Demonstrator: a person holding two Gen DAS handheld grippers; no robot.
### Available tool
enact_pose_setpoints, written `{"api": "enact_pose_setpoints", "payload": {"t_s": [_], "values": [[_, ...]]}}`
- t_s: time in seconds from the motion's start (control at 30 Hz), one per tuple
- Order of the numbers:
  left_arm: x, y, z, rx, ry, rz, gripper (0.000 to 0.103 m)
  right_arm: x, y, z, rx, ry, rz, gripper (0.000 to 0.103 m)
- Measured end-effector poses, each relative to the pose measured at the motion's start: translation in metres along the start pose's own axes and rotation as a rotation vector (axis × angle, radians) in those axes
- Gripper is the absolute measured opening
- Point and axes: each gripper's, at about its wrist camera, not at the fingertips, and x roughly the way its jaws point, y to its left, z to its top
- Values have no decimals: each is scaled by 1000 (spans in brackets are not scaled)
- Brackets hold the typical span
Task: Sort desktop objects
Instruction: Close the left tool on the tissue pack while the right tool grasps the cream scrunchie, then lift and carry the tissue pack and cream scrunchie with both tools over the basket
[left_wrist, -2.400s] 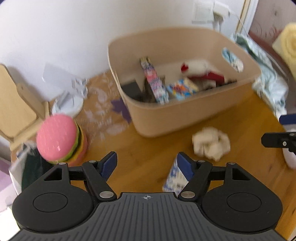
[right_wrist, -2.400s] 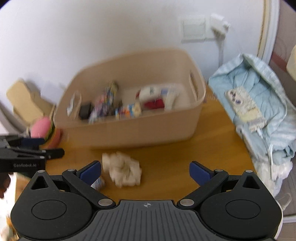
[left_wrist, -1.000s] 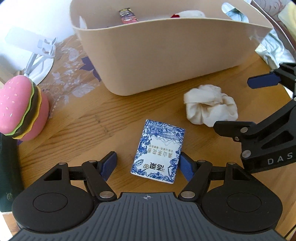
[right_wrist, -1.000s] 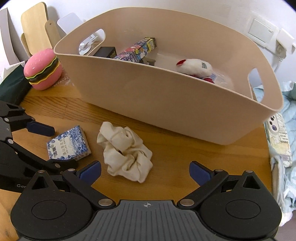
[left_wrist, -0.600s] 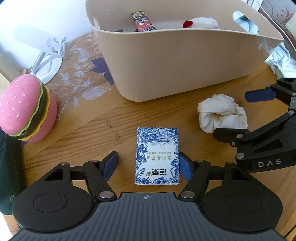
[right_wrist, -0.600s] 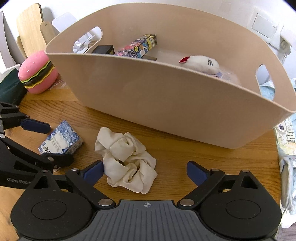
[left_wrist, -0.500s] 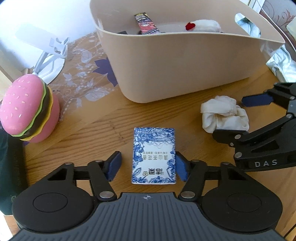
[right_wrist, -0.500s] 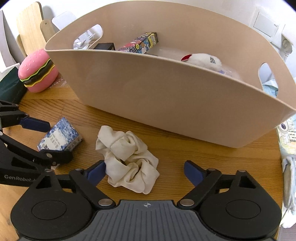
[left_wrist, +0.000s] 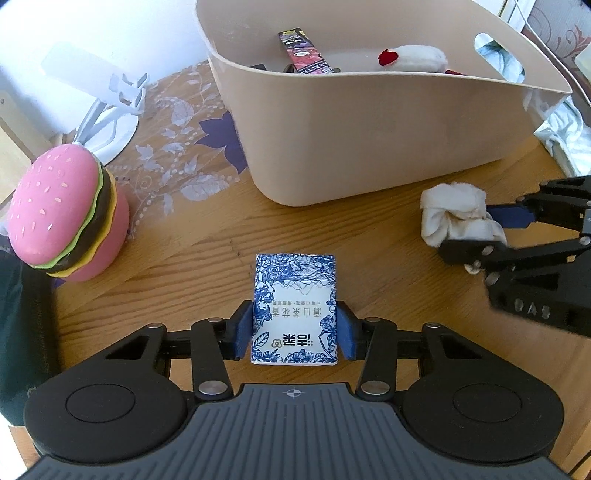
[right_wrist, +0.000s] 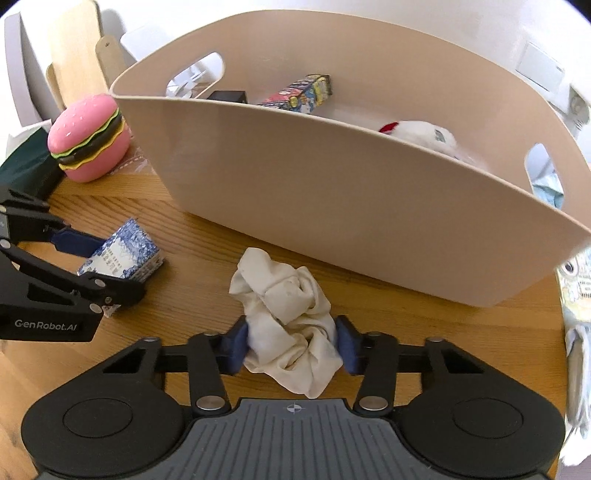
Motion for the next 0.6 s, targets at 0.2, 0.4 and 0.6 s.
{"api": "enact_pose_setpoints", "payload": {"t_s": [0.2, 0.4, 0.6], "values": [[-2, 4, -6, 47, 1, -27, 47, -8, -16, -7, 93, 18, 53, 19], [-11, 5, -9, 90, -14, -48, 47, -13, -18, -15, 119, 33, 66, 13], [-24, 4, -11, 141, -34, -70, 47, -31, -16, -23, 147, 15, 91, 13]]}}
